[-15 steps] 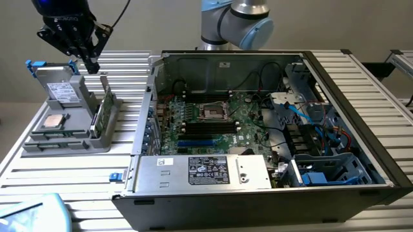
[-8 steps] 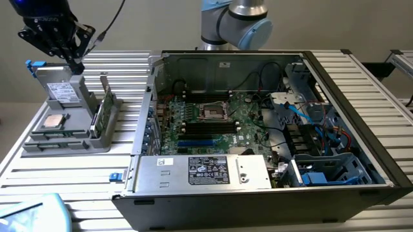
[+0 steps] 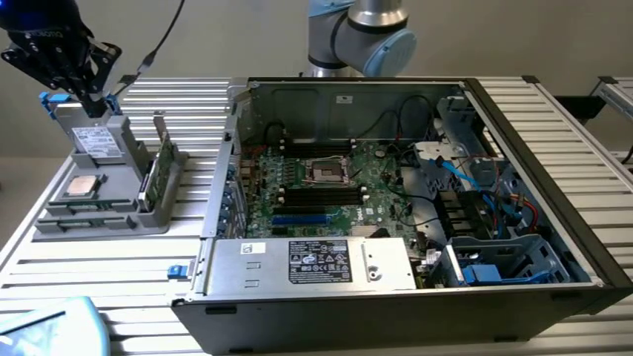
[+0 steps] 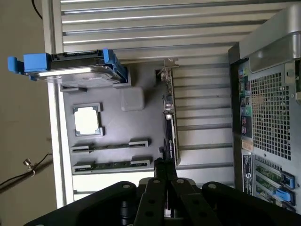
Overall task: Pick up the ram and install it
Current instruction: 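Reach for the ram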
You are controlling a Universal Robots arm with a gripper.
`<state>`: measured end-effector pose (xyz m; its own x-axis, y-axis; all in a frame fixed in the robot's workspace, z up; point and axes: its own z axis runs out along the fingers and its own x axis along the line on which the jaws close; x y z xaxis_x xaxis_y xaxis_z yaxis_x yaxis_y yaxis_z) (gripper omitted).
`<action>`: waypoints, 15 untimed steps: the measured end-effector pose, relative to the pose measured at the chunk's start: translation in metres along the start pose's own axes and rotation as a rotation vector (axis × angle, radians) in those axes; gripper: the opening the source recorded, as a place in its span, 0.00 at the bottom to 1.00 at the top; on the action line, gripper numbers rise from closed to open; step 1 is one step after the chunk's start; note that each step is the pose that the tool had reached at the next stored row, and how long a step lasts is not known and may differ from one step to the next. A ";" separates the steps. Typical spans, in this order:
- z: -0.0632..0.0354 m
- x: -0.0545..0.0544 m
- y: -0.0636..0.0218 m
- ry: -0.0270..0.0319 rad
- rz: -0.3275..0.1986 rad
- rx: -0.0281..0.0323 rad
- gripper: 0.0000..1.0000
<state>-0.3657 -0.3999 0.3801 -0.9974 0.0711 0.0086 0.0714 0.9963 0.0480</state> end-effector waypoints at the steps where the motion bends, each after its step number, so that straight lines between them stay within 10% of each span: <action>1: 0.0010 0.002 -0.0012 0.0047 0.000 0.0005 0.10; 15: 0.0222 0.036 -0.0156 0.0496 0.002 0.0036 0.10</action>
<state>-0.4032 -0.4117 0.3575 -0.9958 0.0711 0.0582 0.0738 0.9963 0.0443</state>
